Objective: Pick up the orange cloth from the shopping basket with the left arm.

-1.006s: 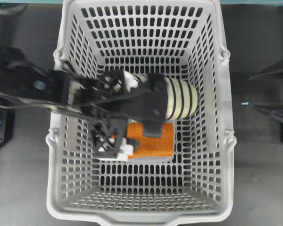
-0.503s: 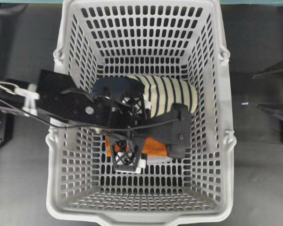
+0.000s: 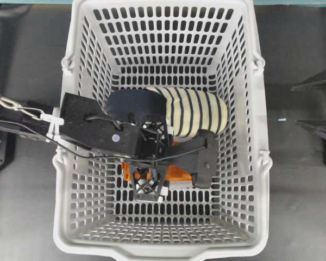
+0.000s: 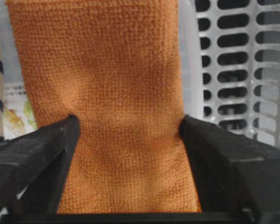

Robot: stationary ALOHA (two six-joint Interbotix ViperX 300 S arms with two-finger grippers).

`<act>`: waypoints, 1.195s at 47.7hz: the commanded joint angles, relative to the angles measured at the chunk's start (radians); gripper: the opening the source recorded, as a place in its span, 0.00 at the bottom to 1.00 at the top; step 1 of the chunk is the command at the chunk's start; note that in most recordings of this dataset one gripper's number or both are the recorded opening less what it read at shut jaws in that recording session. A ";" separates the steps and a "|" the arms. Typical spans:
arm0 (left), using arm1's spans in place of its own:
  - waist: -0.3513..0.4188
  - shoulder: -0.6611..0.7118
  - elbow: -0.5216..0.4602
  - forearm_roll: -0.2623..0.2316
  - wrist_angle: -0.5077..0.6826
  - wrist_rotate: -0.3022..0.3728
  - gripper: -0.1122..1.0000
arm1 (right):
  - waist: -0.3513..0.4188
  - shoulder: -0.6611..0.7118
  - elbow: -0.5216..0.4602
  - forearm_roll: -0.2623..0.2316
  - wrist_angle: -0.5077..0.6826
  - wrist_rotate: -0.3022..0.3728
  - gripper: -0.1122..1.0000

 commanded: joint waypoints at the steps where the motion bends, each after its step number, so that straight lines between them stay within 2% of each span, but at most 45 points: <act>1: 0.003 -0.002 0.008 0.003 -0.002 0.003 0.80 | -0.002 0.005 -0.008 0.003 -0.006 -0.002 0.75; 4: 0.003 -0.008 0.008 0.003 0.002 0.009 0.69 | -0.002 0.006 -0.008 0.003 -0.006 -0.002 0.75; 12: 0.005 -0.046 -0.008 0.005 0.005 0.021 0.28 | -0.002 0.003 -0.006 0.003 -0.006 -0.002 0.75; 14: 0.008 -0.058 -0.017 0.003 0.009 0.021 0.24 | -0.002 0.002 -0.006 0.003 -0.006 -0.002 0.75; 19: 0.009 -0.097 -0.066 0.005 0.052 0.021 0.24 | -0.002 -0.005 -0.005 0.003 -0.006 -0.002 0.75; 35: 0.040 -0.156 -0.423 0.005 0.390 0.023 0.24 | -0.006 -0.023 -0.005 0.005 -0.006 -0.002 0.75; 41: 0.046 -0.149 -0.520 0.005 0.483 0.023 0.24 | -0.008 -0.023 -0.005 0.003 -0.006 -0.002 0.75; 47: 0.051 -0.133 -0.548 0.005 0.525 0.023 0.24 | -0.006 -0.023 -0.003 0.003 -0.006 -0.002 0.75; 57: 0.051 -0.135 -0.543 0.005 0.526 0.023 0.24 | -0.006 -0.025 -0.005 0.003 -0.006 -0.002 0.75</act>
